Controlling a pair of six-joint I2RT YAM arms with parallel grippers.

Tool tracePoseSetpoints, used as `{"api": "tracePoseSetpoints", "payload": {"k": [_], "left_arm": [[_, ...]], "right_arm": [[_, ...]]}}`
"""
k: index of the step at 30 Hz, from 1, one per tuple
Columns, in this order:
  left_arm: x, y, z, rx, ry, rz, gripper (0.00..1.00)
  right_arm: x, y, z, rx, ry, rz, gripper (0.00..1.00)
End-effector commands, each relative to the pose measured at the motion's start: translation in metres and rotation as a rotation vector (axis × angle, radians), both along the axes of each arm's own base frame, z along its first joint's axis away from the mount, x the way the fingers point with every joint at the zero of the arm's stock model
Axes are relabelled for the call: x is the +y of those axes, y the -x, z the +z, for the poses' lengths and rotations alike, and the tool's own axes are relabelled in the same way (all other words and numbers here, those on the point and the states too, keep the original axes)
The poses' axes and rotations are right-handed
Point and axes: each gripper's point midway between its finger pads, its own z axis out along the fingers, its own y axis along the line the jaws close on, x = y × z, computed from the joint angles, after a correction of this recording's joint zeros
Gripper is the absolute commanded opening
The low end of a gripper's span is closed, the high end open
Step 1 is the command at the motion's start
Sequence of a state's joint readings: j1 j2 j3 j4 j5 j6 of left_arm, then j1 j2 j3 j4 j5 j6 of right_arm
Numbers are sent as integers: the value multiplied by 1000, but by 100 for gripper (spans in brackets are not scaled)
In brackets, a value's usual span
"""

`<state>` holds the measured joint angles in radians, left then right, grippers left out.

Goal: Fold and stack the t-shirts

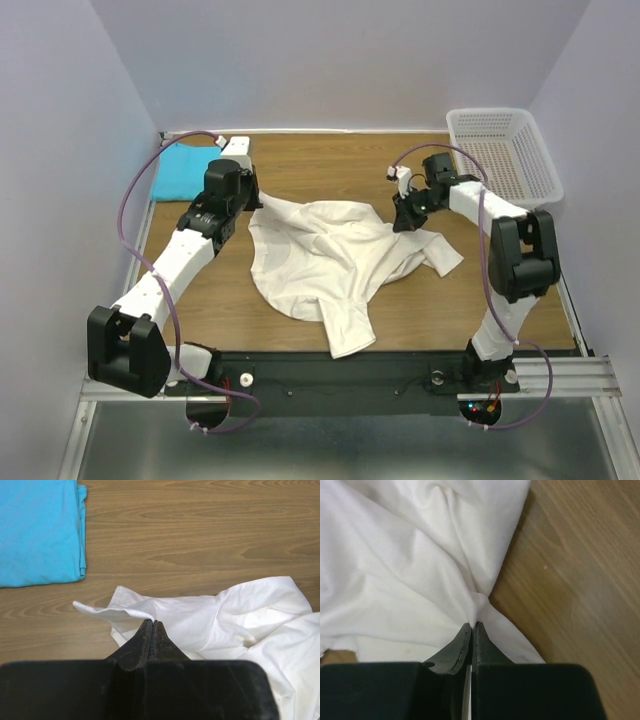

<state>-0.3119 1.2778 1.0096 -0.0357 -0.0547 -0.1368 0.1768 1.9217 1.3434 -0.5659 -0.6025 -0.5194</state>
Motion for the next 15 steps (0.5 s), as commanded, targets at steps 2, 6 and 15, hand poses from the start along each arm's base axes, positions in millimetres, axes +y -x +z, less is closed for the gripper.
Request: {"api": "tracePoseSetpoints", "payload": {"k": [2,6,15], "left_arm": [[8,2,28,-84,35,16,0],[9,3,28,-85,44,14,0],[9,5,18,-70,52,2,0]], "right_arm": [[11,35,123,-253,-131,88,1],[12,114,128,-182,-173,275,1],[-41,266,61,138,55,638,35]]}}
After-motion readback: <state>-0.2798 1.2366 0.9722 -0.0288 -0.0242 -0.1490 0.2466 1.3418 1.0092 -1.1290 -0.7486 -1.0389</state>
